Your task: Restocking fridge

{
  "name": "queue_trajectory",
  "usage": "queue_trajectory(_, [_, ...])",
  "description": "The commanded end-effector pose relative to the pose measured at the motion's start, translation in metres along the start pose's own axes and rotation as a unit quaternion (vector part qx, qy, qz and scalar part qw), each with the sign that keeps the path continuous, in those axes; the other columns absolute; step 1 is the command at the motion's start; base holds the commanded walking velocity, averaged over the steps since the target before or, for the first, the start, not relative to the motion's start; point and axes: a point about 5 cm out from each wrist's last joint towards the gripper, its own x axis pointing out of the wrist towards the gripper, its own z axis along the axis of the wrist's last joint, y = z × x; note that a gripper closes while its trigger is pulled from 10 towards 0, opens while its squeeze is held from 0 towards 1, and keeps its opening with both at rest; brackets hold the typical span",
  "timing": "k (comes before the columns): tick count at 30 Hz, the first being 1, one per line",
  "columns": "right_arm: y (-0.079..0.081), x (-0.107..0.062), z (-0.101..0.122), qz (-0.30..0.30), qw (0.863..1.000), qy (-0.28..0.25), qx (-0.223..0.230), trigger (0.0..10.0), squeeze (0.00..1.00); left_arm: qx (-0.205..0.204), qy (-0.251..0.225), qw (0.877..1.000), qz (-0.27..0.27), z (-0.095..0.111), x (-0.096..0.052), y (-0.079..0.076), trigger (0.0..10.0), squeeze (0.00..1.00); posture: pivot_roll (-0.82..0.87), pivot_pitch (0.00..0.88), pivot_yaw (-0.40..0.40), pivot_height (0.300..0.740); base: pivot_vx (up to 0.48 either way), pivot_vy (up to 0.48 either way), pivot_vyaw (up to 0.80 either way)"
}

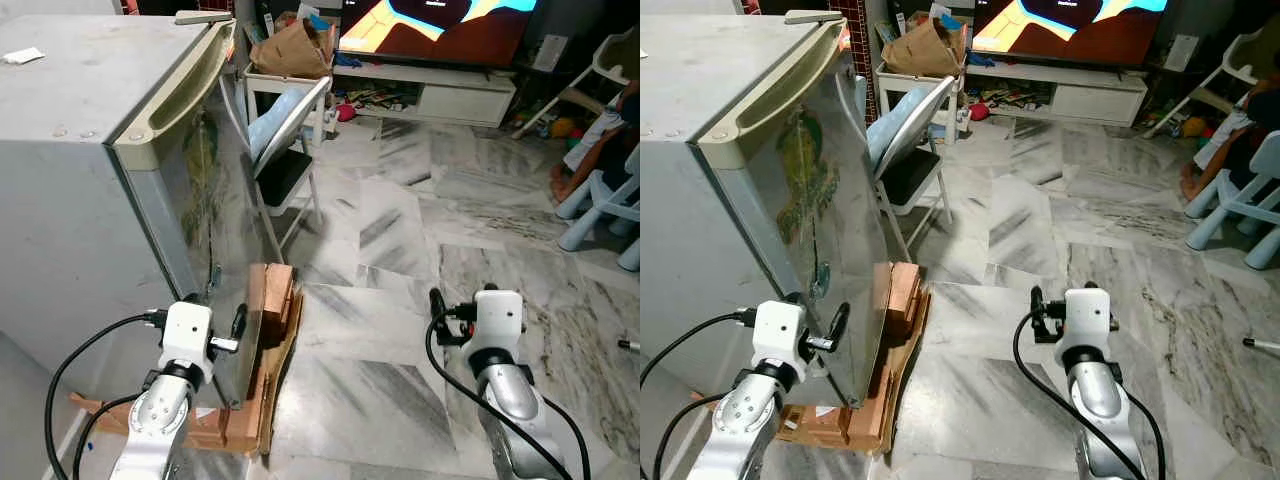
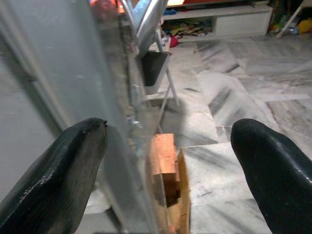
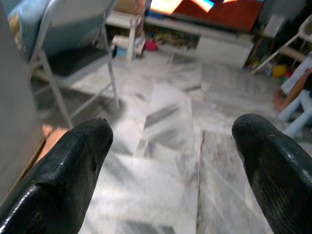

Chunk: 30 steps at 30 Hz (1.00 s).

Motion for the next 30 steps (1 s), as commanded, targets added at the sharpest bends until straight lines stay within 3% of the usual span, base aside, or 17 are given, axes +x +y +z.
queue_trajectory(1, [-0.002, -0.002, -0.008, 0.007, 1.0, 0.024, -0.008, 10.0, 0.0, -0.008, 0.012, 1.0, -0.008, -0.002, 0.0, 0.002, 10.0, 0.0, -0.01, 0.0, -0.042, 0.74, 0.0, 0.0, 0.0])
queue_trajectory(7, [0.003, -0.004, -0.015, 0.025, 0.998, 0.049, -0.011, 10.0, 0.0, 0.007, 0.04, 0.999, -0.011, -0.015, -0.006, 0.002, 10.0, 0.0, -0.01, 0.0, -0.041, 0.74, 0.0, 0.0, 0.0])
queue_trajectory(19, [0.012, -0.007, -0.02, 0.069, 0.995, 0.072, -0.003, 10.0, 0.0, 0.01, 0.036, 0.999, 0.031, -0.006, 0.017, 0.025, 10.0, 0.0, -0.01, 0.0, -0.049, 0.74, 0.0, 0.0, 0.0])
queue_trajectory(30, [0.014, -0.01, -0.025, 0.085, 0.993, 0.086, -0.01, 10.0, 0.0, 0.008, 0.024, 1.0, 0.002, 0.002, 0.032, 0.023, 10.0, 0.0, -0.02, 0.0, -0.052, 0.74, 0.0, 0.0, 0.0])
